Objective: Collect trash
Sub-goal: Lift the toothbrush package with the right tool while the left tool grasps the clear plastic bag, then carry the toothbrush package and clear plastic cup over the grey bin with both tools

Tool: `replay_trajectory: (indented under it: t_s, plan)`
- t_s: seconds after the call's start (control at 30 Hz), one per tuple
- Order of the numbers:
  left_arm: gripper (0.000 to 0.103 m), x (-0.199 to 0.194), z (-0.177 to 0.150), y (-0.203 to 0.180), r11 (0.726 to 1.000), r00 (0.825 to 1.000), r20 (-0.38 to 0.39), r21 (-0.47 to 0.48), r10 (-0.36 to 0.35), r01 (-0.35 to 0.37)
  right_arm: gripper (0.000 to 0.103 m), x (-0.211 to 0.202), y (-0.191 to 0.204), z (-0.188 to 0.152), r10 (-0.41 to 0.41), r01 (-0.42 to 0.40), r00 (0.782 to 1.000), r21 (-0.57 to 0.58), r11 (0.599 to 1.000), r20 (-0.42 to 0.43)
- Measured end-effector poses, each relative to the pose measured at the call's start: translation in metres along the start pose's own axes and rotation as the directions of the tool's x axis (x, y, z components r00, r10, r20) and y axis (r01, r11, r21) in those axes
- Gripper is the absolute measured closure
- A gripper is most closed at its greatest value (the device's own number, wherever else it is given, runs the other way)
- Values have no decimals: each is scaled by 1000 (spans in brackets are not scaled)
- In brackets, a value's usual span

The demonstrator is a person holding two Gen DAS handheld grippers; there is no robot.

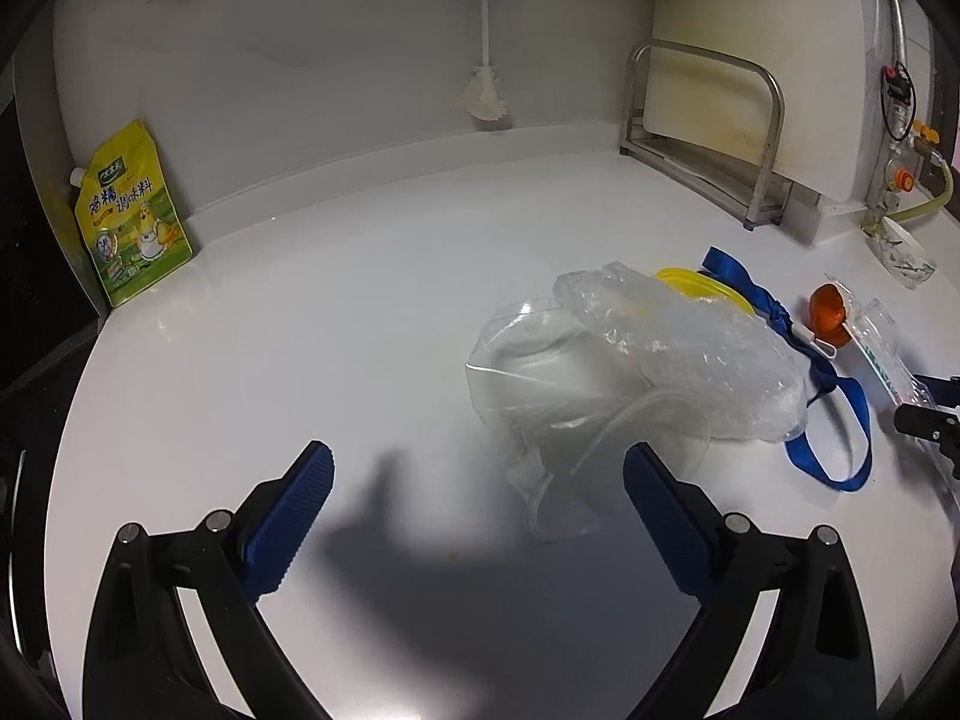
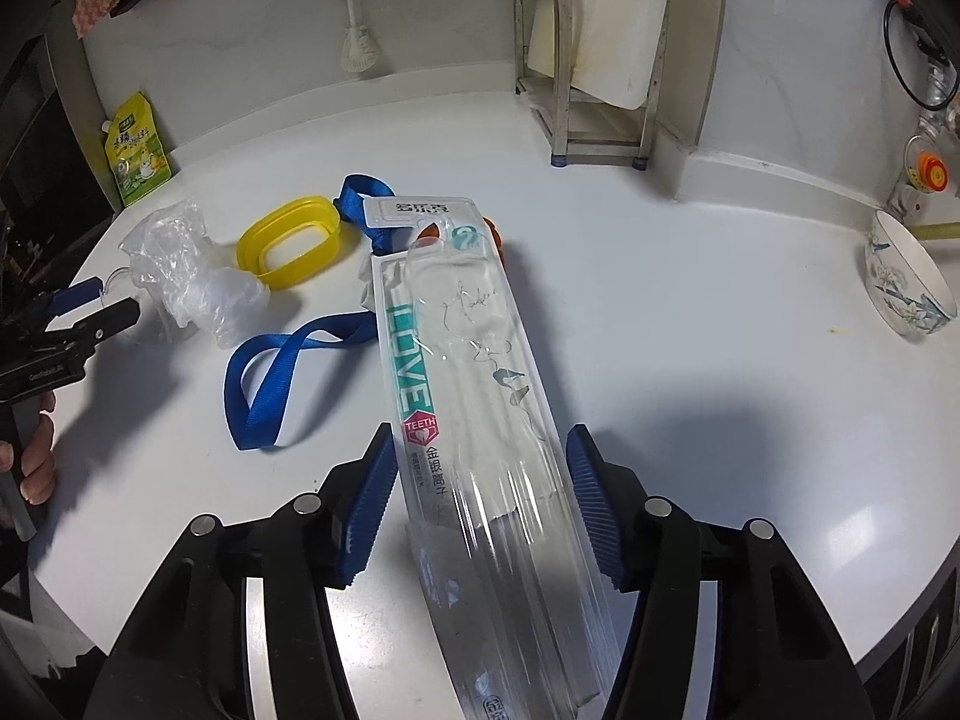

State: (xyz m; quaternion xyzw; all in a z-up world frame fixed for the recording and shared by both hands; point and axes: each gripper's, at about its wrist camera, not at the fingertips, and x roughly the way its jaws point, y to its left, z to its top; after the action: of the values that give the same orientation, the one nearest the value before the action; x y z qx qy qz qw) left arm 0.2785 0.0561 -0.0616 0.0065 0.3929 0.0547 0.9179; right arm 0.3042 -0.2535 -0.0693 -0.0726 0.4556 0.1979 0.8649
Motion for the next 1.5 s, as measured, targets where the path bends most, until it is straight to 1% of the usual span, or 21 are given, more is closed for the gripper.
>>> replay_trajectory:
  t_s: [0.03, 0.07, 0.1, 0.13, 0.17, 0.23, 0.37, 0.5, 0.6, 0.7, 0.83, 0.97, 1.3, 1.43, 1.5]
  plan:
    - [21, 1, 1, -1, 1000, 1000, 2, 1, 1, -1, 47, -1, 1, -1, -4, 4, 1000, 0, 1000, 4]
    - [28, 3, 2, -1, 1000, 1000, -2, 5, -2, 2, 48, -2, 2, -1, -3, 3, 1000, 1, 1000, 7]
    - [41, 5, 3, -3, 1000, 1000, -11, 9, -8, 8, 48, -3, 3, -3, 0, 0, 1000, 5, 1000, 11]
    - [51, 8, 3, -3, 1000, 1000, -18, 11, -12, 13, 48, -4, 3, -4, 6, -6, 1000, 17, 1000, 19]
    - [57, 9, 2, -4, 1000, 1000, -23, 11, -21, 21, 48, -5, 3, -5, 12, -13, 1000, 26, 1000, 21]
    - [80, 11, 1, -3, 999, 999, -36, 7, -41, 41, 49, -5, 5, -8, 14, -15, 1000, 31, 999, 27]
    - [93, 5, -2, 0, 998, 998, -25, -7, -65, 65, 49, -5, 8, -13, 29, -30, 999, 48, 998, 34]
    - [94, -12, -6, 5, 997, 997, -5, -2, -83, 83, 49, -10, 9, -18, 48, -52, 998, 72, 996, 50]
    - [94, -24, -10, 9, 997, 996, 11, 4, -83, 83, 49, -16, 13, -22, 48, -53, 997, 84, 995, 61]
    - [94, -37, -11, 19, 997, 997, 32, -11, -77, 77, 49, -22, 17, -26, 51, -59, 996, 104, 993, 77]
    - [94, -51, -11, 30, 997, 996, 48, -20, -72, 73, 49, -34, 21, -29, 63, -78, 991, 130, 988, 114]
    - [94, -69, -15, 40, 996, 995, 60, -23, -84, 85, 49, -48, 26, -32, 75, -99, 986, 157, 983, 152]
    - [94, -115, -34, 56, 995, 990, 98, -3, -102, 102, 49, -75, 52, -45, 100, -136, 975, 174, 975, 199]
    - [94, -137, -49, 54, 993, 987, 116, 32, -115, 112, 49, -88, 64, -57, 105, -147, 970, 182, 972, 221]
    - [94, -147, -59, 50, 990, 984, 117, 49, -134, 129, 49, -95, 72, -64, 103, -144, 968, 173, 974, 227]
